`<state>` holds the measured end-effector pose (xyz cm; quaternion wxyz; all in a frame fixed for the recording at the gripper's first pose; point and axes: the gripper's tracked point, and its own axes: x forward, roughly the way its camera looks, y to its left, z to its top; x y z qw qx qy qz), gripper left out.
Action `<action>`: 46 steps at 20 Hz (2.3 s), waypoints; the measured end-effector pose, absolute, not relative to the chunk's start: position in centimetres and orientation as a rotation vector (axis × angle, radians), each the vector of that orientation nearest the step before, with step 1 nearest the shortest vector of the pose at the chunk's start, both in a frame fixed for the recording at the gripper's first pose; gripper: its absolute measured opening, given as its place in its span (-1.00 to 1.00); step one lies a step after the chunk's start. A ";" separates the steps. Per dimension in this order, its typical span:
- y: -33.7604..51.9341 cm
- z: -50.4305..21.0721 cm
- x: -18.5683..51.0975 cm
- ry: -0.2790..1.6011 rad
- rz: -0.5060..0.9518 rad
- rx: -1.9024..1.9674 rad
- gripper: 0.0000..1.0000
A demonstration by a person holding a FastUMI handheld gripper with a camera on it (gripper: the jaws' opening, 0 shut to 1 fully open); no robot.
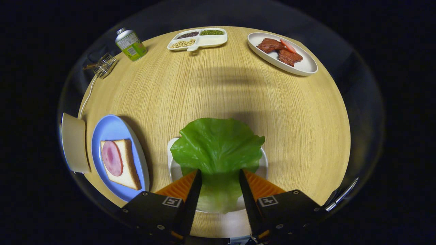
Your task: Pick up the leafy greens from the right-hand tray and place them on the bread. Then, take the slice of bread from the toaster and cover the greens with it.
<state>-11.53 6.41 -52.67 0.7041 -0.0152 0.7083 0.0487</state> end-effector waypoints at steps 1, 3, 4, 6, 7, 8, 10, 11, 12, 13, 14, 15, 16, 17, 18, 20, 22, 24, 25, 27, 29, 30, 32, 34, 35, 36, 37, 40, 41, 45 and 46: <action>6.4 -52.7 -11.5 1.569 0.107 -0.034 0.13; 6.2 -52.7 -11.5 1.564 0.078 -0.016 -0.31; 6.1 -52.7 -11.4 1.564 0.058 -0.004 -0.42; 5.9 -52.7 -11.3 1.553 0.023 0.030 -0.62; 5.8 -52.7 -11.2 1.541 0.016 0.041 -0.72; 5.7 -52.7 -11.3 1.526 0.010 0.050 -0.77; 5.6 -52.7 -11.2 1.496 0.000 0.064 -0.85; 5.6 -52.7 -11.3 1.491 -0.006 0.069 -0.89; 5.7 -52.6 -11.3 1.486 -0.002 0.061 -0.90; 5.8 -52.4 -11.2 1.467 0.011 0.044 -0.90; 5.9 -51.9 -11.0 1.441 0.024 0.024 -0.90; 6.2 -51.3 -11.1 1.425 0.035 0.028 -0.90; 6.8 -50.8 -11.3 1.422 0.043 0.045 -0.90; 7.1 -50.2 -11.5 1.421 0.047 0.059 -0.90; 7.3 -49.7 -11.5 1.415 0.046 0.067 -0.90; 7.7 -48.8 -11.2 1.397 0.047 0.081 -0.90; 8.4 -47.8 -10.8 1.375 0.051 0.116 -0.90; 9.0 -46.8 -10.4 1.346 0.065 0.140 -0.91; 9.4 -46.3 -10.4 1.341 0.072 0.149 -0.90; 10.5 -45.4 -10.1 1.333 0.093 0.169 -0.90; 11.7 -44.7 -10.0 1.330 0.119 0.169 -0.90; 12.5 -44.4 -9.9 1.327 0.134 0.170 -0.90; 14.4 -44.1 -10.0 1.327 0.167 0.178 -0.90; 16.1 -44.0 -10.3 1.337 0.201 0.171 -0.91; 16.7 -44.1 -10.4 1.341 0.216 0.163 -0.91; 17.5 -44.1 -10.4 1.346 0.229 0.161 -0.90; 18.3 -44.0 -10.5 1.350 0.245 0.164 -0.90; 20.6 -44.0 -10.8 1.365 0.283 0.159 -0.91; 21.5 -44.2 -10.9 1.368 0.297 0.154 -0.91; 23.8 -44.7 -11.1 1.386 0.330 0.112 -0.88; 24.1 -44.9 -11.0 1.386 0.335 0.098 -0.86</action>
